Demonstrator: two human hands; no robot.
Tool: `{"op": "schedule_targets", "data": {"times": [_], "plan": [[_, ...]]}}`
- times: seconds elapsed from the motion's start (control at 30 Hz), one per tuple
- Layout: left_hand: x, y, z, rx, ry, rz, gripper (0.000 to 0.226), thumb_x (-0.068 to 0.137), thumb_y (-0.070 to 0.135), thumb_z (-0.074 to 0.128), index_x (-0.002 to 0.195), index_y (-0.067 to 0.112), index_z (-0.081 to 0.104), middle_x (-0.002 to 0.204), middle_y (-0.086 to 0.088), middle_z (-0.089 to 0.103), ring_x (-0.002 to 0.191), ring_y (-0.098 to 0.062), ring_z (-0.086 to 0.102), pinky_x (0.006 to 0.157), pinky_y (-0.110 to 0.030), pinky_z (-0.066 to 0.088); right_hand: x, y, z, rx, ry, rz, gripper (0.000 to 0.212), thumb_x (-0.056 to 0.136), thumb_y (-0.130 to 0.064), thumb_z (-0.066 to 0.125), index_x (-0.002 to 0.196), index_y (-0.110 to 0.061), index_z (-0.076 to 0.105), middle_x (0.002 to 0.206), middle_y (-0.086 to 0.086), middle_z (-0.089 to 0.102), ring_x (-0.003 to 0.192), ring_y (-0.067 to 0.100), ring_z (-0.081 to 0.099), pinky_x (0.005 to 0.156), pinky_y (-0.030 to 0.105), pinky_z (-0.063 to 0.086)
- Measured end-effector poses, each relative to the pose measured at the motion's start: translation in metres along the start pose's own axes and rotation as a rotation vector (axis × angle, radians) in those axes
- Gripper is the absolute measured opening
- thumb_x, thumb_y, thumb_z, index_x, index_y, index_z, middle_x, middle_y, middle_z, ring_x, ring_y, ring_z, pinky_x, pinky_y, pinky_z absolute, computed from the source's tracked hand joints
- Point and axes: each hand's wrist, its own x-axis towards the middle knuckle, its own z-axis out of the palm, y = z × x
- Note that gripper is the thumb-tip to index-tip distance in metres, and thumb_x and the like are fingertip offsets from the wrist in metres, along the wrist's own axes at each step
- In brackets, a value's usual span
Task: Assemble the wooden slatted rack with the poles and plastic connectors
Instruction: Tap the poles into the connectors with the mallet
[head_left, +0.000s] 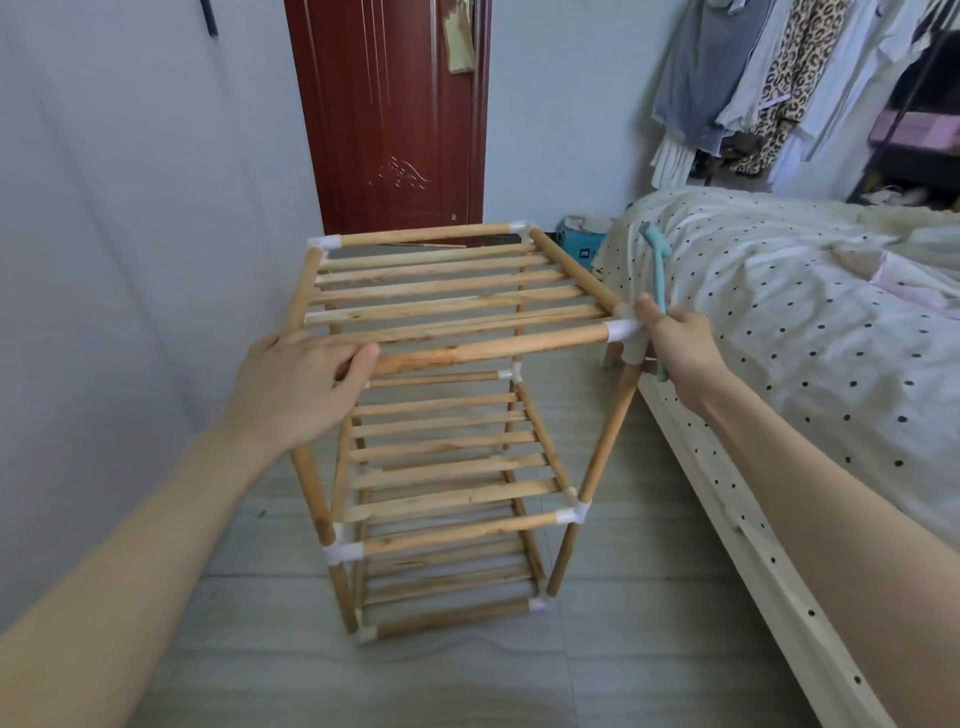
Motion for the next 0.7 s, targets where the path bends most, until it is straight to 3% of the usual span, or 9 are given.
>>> {"op": "schedule_targets", "data": {"times": [0.07,0.13,0.33,0.43,0.53,0.6,0.7], "plan": [[0.001,-0.002,0.003,-0.002,0.015,-0.012,0.069,0.089,0.055,0.006,0.096,0.028,0.069,0.103,0.003,0.069,0.105,-0.021,0.056,0.088,-0.035,0.039,0.001,-0.004,-0.003,-0.015,-0.038,0.023,0.031,0.095,-0.039,0.048,0.076,-0.015,0.054,0.075,0.008,0.063,0.081,0.028,0.061,0.086,0.048,0.053],[0.000,0.000,0.003,0.000,0.030,-0.011,0.068,0.090,0.056,0.007,0.096,0.029,0.069,0.102,0.003,0.068,0.105,-0.021,0.056,0.087,-0.035,0.040,0.001,-0.006,-0.005,-0.010,-0.086,0.038,0.028,0.096,-0.037,0.048,0.079,-0.015,0.053,0.076,0.010,0.061,0.082,0.028,0.062,0.089,0.052,0.051],[-0.003,0.002,0.003,-0.045,0.068,0.025,0.055,0.096,0.055,0.015,0.085,0.032,0.063,0.083,0.007,0.062,0.091,-0.019,0.057,0.077,-0.033,0.039,0.001,-0.007,-0.007,-0.053,-0.095,-0.018,0.026,0.097,-0.032,0.047,0.083,-0.012,0.054,0.085,0.014,0.062,0.072,0.023,0.063,0.085,0.050,0.054],[-0.003,0.008,0.000,-0.027,0.039,0.031,0.050,0.097,0.050,0.016,0.086,0.032,0.062,0.077,0.011,0.054,0.087,-0.015,0.052,0.083,-0.037,0.039,0.000,0.003,-0.005,-0.037,-0.070,0.006,0.026,0.096,-0.031,0.049,0.085,-0.011,0.059,0.081,0.015,0.062,0.078,0.029,0.062,0.086,0.050,0.053],[0.000,0.016,-0.002,-0.002,-0.034,0.044,0.046,0.095,0.051,0.008,0.066,0.035,0.040,0.069,0.015,0.047,0.083,-0.016,0.051,0.089,-0.040,0.039,0.000,0.009,-0.004,-0.014,-0.051,0.025,0.037,0.095,-0.036,0.048,0.098,-0.002,0.063,0.078,0.011,0.060,0.077,0.025,0.057,0.080,0.040,0.051],[0.004,0.024,0.000,0.044,-0.084,0.044,0.049,0.093,0.053,0.006,0.074,0.034,0.047,0.081,0.012,0.056,0.097,-0.018,0.055,0.096,-0.043,0.036,0.000,0.009,-0.005,-0.034,-0.063,0.019,0.036,0.096,-0.037,0.046,0.102,-0.005,0.063,0.080,0.009,0.058,0.080,0.019,0.053,0.077,0.034,0.047],[0.010,0.037,0.005,0.085,-0.104,0.032,0.069,0.087,0.058,-0.002,0.109,0.033,0.059,0.116,0.007,0.062,0.119,-0.018,0.050,0.104,-0.045,0.031,0.001,0.011,-0.008,-0.021,-0.094,0.014,0.035,0.098,-0.038,0.043,0.106,-0.010,0.063,0.088,0.012,0.060,0.083,0.015,0.053,0.071,0.027,0.045]]}}
